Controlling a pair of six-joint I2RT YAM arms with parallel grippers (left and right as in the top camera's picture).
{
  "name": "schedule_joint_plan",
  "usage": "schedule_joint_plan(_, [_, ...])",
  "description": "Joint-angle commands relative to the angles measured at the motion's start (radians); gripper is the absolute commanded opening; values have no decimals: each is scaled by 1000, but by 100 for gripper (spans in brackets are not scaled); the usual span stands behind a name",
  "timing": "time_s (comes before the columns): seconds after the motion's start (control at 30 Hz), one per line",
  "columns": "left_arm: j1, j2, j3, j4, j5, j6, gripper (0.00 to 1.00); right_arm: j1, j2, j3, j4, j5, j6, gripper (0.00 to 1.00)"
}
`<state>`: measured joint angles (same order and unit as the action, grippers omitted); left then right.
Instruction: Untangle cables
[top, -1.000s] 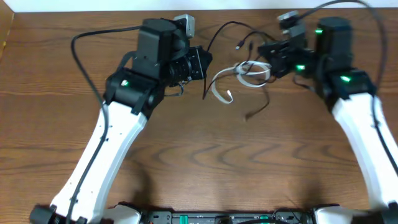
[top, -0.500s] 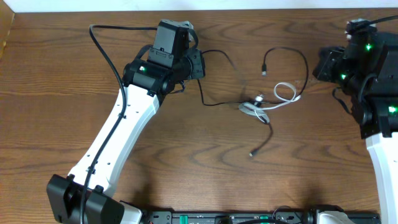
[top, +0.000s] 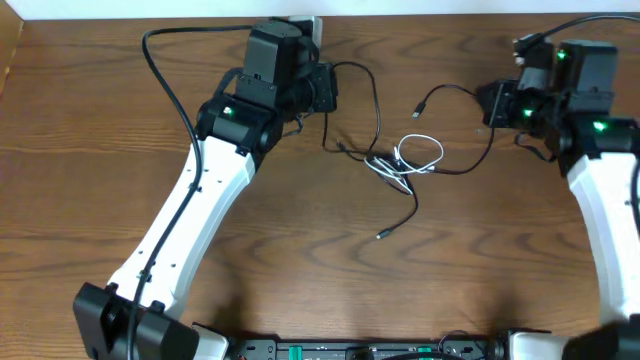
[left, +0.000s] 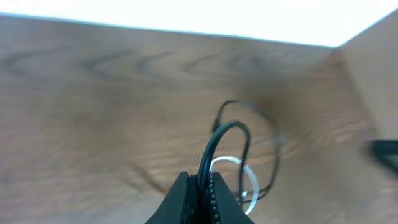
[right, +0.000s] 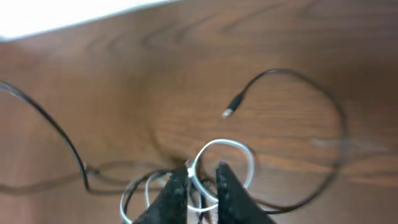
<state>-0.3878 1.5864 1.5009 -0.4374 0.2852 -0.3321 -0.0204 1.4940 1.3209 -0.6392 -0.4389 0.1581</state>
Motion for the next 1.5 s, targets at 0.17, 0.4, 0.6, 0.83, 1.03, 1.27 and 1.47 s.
schedule_joint_plan(0.17, [5, -164, 29, 55, 73, 25, 7, 75, 111, 7, -5, -222, -183, 36])
schedule_joint_plan(0.4, [5, -193, 28, 45, 73, 25, 7, 168, 189, 7, -19, -227, -292, 44])
schedule_joint_plan(0.6, [5, -187, 28, 28, 74, 24, 8, 257, 266, 7, 14, -227, -317, 41])
schedule_joint_plan(0.83, [5, -187, 28, 27, 73, 25, 8, 340, 301, 7, 61, -226, -340, 42])
schedule_joint_plan(1.03, [5, -187, 28, 18, 73, 25, 8, 371, 306, 7, 76, -226, -348, 43])
schedule_joint_plan(1.27, [5, -187, 28, -1, 70, 25, 8, 387, 357, 7, 104, -218, -350, 39])
schedule_joint_plan(1.47, [5, -187, 28, -18, 70, 12, 8, 387, 372, 7, 133, -218, -331, 32])
